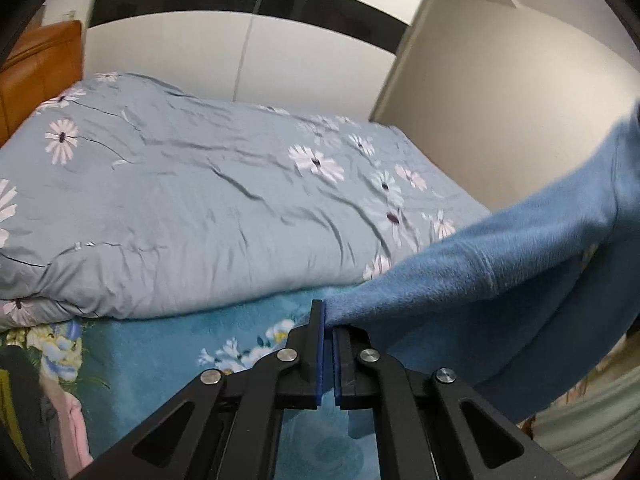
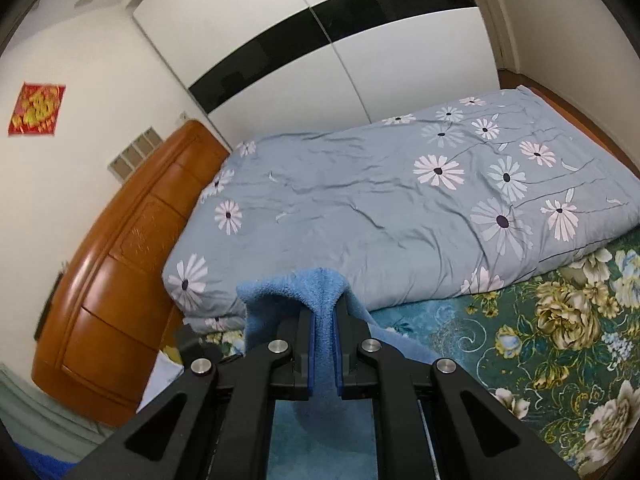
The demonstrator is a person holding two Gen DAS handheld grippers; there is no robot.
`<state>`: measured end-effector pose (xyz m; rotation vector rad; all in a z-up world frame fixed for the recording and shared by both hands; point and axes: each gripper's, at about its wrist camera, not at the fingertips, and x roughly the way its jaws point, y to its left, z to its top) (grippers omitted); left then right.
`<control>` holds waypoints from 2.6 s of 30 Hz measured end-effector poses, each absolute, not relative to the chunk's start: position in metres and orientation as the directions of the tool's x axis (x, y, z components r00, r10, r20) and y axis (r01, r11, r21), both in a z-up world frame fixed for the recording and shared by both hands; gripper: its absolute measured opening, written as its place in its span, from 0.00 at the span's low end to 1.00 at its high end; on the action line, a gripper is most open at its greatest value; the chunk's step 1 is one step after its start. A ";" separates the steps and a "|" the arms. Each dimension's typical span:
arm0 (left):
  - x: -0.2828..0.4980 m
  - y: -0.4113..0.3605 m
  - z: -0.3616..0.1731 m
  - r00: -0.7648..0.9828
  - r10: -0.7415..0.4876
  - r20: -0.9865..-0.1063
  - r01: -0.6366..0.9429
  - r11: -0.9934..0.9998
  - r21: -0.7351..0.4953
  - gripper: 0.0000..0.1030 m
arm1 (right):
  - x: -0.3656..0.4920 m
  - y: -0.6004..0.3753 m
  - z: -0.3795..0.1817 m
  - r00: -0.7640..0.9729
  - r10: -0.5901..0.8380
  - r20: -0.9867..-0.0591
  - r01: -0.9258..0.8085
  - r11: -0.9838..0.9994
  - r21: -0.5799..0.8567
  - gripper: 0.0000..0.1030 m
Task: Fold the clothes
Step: 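Grasp the hanging sweater with the left gripper while the right gripper holds it, then lower the sweater onto the green sheet with both grippers, spreading it flat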
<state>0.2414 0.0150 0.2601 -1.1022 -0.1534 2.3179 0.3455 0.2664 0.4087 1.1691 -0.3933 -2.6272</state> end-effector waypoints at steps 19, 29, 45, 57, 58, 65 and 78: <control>0.424 0.041 0.289 -0.618 0.290 -0.730 -0.114 -0.953 -0.282 0.03 | 0.421 0.401 0.344 -0.401 -0.603 -0.690 0.319 -0.798 0.511 0.07; 0.416 0.054 0.314 -0.597 0.216 -0.773 -0.098 -0.975 -0.197 0.03 | 0.409 0.410 0.360 -0.326 -0.645 -0.691 0.403 -0.756 0.516 0.07; 0.256 0.050 0.090 -0.225 0.224 -0.948 0.004 -0.973 -0.231 0.03 | 0.240 0.398 0.125 -0.079 -0.354 -0.932 -0.024 -0.934 0.357 0.07; 0.127 0.043 0.004 -0.115 0.241 -0.964 -0.047 -0.970 -0.237 0.03 | 0.125 0.380 0.032 0.028 -0.195 -0.980 -0.073 -0.979 0.193 0.07; 0.123 0.042 -0.003 -0.104 0.241 -0.965 -0.046 -0.970 -0.238 0.03 | 0.120 0.378 0.025 0.040 -0.185 -0.982 -0.072 -0.981 0.182 0.07; 0.095 0.043 -0.052 -0.016 0.250 -0.968 -0.037 -0.968 -0.250 0.03 | 0.091 0.378 -0.027 0.115 -0.126 -0.985 -0.091 -0.989 0.116 0.07; 0.083 0.046 -0.088 0.030 0.257 -0.966 0.000 -0.966 -0.257 0.06 | 0.075 0.387 -0.084 0.202 -0.069 -0.977 -0.133 -0.990 0.043 0.07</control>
